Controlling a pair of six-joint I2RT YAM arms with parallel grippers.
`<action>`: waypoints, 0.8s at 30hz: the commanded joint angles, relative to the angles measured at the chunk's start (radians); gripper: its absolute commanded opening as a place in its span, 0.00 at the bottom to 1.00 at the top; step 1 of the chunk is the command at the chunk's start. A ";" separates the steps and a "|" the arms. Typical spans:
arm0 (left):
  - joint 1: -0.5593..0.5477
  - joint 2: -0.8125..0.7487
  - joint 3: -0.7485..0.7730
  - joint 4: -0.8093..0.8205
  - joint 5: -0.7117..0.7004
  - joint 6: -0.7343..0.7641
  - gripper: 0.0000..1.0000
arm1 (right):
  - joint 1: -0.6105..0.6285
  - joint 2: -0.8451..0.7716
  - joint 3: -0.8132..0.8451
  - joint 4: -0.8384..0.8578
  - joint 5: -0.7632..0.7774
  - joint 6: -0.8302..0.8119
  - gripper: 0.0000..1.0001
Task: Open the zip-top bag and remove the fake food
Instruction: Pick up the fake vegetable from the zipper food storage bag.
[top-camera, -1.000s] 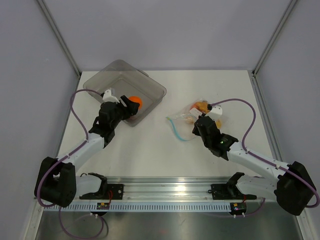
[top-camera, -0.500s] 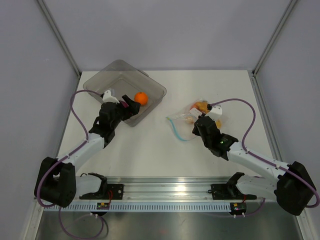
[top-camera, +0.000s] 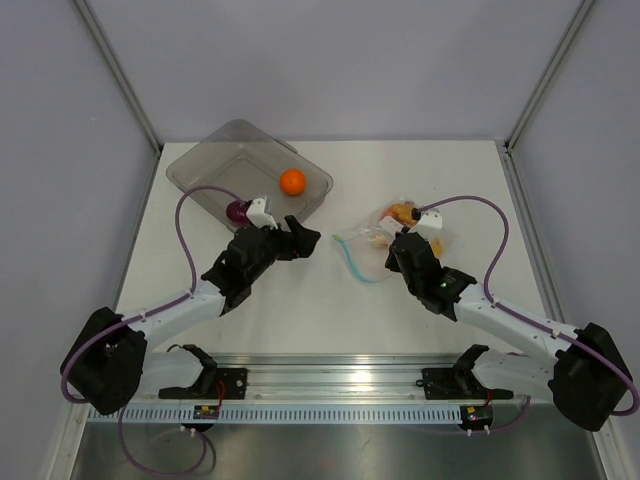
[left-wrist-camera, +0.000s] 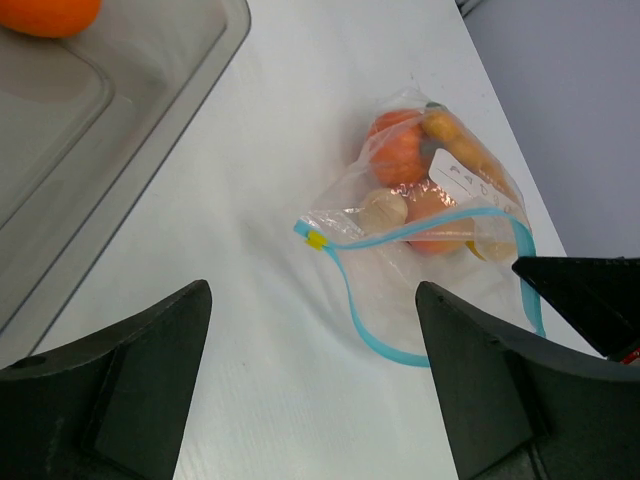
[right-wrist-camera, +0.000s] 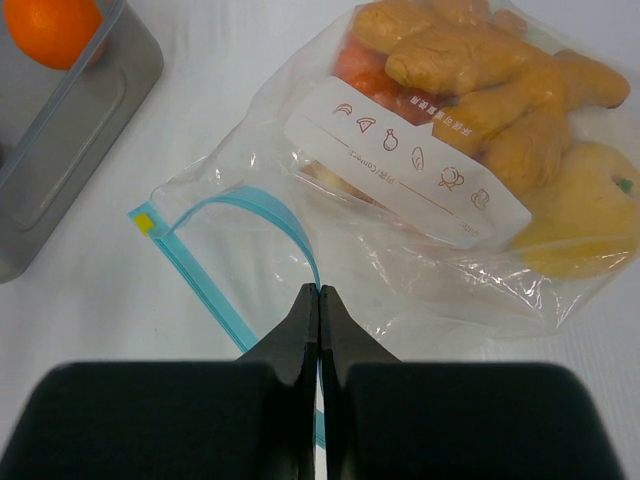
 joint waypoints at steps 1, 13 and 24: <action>-0.036 0.016 0.041 0.094 -0.068 0.070 0.85 | -0.006 -0.025 0.034 -0.005 0.005 -0.036 0.00; -0.095 0.085 0.032 0.258 0.108 0.121 0.73 | -0.008 -0.084 -0.006 0.065 -0.082 -0.067 0.00; -0.197 0.133 0.098 0.219 0.088 0.238 0.51 | -0.006 -0.094 -0.021 0.127 -0.116 -0.067 0.00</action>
